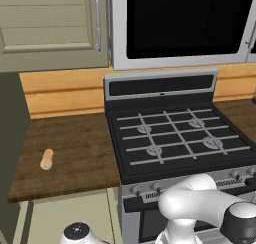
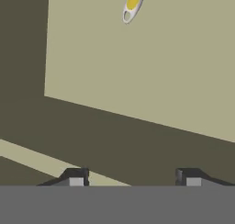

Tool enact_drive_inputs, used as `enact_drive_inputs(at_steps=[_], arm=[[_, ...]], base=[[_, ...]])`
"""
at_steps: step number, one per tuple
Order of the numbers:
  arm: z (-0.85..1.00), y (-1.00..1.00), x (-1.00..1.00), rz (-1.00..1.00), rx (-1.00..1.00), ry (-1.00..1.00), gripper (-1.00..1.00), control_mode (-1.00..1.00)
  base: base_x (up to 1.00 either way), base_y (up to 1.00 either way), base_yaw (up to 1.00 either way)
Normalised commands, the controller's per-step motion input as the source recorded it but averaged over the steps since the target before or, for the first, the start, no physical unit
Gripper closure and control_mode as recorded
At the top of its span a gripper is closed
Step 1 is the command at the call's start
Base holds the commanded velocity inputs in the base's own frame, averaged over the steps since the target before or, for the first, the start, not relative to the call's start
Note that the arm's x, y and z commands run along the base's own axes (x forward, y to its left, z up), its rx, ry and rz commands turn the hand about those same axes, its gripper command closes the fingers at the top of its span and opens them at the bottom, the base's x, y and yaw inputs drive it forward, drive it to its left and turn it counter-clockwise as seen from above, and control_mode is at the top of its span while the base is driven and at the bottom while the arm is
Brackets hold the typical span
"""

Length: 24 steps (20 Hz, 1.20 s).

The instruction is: Pick the dish brush from the drawer and place it on the counter.

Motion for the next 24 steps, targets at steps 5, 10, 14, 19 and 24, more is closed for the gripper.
enact_drive_inputs(at_steps=[5, 10, 14, 19, 24], arm=[[0.00, 0.00, -0.18, 0.00, 0.00, -0.01, -1.00, -1.00], [0.19, -0.17, 0.76, -0.02, 0.02, -0.01, -1.00, -1.00], [0.19, -0.11, 1.00, -0.01, 0.02, -0.01, -1.00, -1.00], [-0.03, 0.00, 0.99, -0.03, 0.00, -0.02, -1.00, -1.00], [-0.41, 0.14, 0.40, -0.05, -0.09, -0.03, -1.00, -1.00]], base=[[0.00, 0.00, 0.00], [0.00, 0.00, 0.00], [0.00, 0.00, 0.00], [0.00, 0.00, 0.00], [0.00, 0.00, 0.00]])
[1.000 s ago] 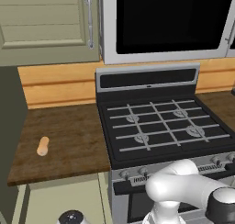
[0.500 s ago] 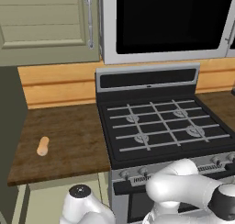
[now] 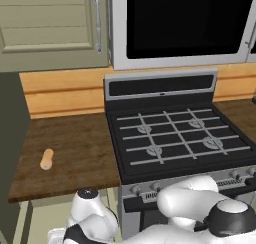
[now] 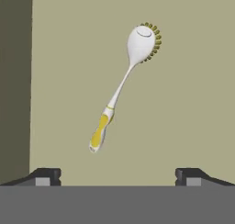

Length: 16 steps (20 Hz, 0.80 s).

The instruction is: Pick the dish brush from the drawer and place it on the counter.

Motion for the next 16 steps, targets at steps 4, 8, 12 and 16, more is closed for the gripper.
enact_drive_inputs(at_steps=[4, 8, 12, 16], arm=[[-0.43, 0.26, 0.00, -0.10, -0.10, -0.09, -1.00, -1.00], [-0.30, 0.22, 0.00, -0.02, -0.07, -0.16, -1.00, -1.00], [-0.33, 0.18, 0.01, -0.01, -0.01, -0.09, -1.00, -1.00], [-0.27, 0.05, 0.02, 0.00, 0.00, -0.01, -1.00, -1.00]], base=[[0.00, 0.00, 0.00], [0.00, 0.00, 0.00], [0.00, 0.00, 0.00], [0.00, 0.00, 0.00]])
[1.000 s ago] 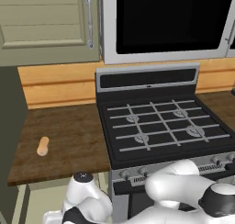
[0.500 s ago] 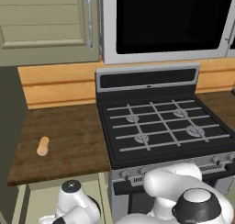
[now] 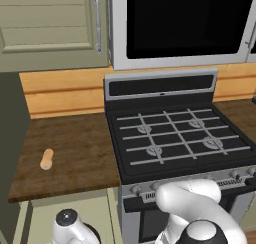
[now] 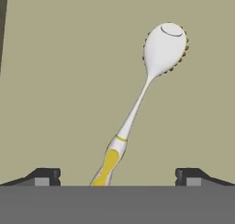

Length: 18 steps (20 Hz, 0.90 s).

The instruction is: Pick the dish brush from the drawer and place it on the counter.

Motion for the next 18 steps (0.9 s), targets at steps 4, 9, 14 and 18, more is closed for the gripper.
enact_drive_inputs(at_steps=[4, 9, 14, 18], arm=[[-0.25, 0.00, 0.00, 0.00, 0.00, 0.00, -1.00, -1.00], [-0.24, 0.00, 0.05, 0.00, 0.00, 0.00, -1.00, -1.00], [-0.25, 0.00, 0.13, 0.00, 0.00, 0.00, -1.00, -1.00], [-0.28, 0.00, 0.10, 0.00, 0.00, 0.00, -1.00, -1.00]], base=[[0.00, 0.00, 0.00], [0.00, 0.00, 0.00], [0.00, 0.00, 0.00], [0.00, 0.00, 0.00]])
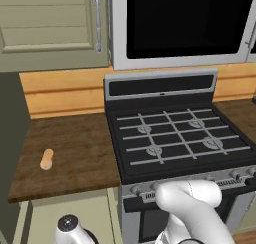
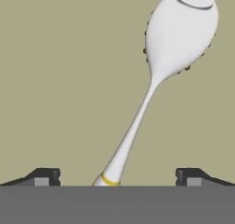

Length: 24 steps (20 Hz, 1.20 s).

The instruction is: Pick the dish brush from the drawer and place it on the counter.

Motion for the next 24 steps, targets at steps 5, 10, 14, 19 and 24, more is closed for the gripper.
enact_drive_inputs(at_steps=[5, 10, 14, 19, 24], arm=[[-0.31, 0.00, 0.01, 0.00, 0.00, 0.00, -1.00, -1.00], [-0.23, 0.00, 0.00, 0.00, 0.00, 0.00, 1.00, -1.00], [0.00, 0.00, 0.00, 0.00, 0.00, 0.00, 1.00, -1.00], [0.00, 0.00, 0.00, 0.00, 0.00, 0.00, 1.00, -1.00], [0.05, 0.00, 0.00, 0.00, 0.00, 0.00, 1.00, -1.00]], base=[[0.00, 0.00, 0.00], [0.00, 0.00, 0.00], [0.00, 0.00, 0.00], [0.00, 0.00, 0.00], [0.00, 0.00, 0.00]])
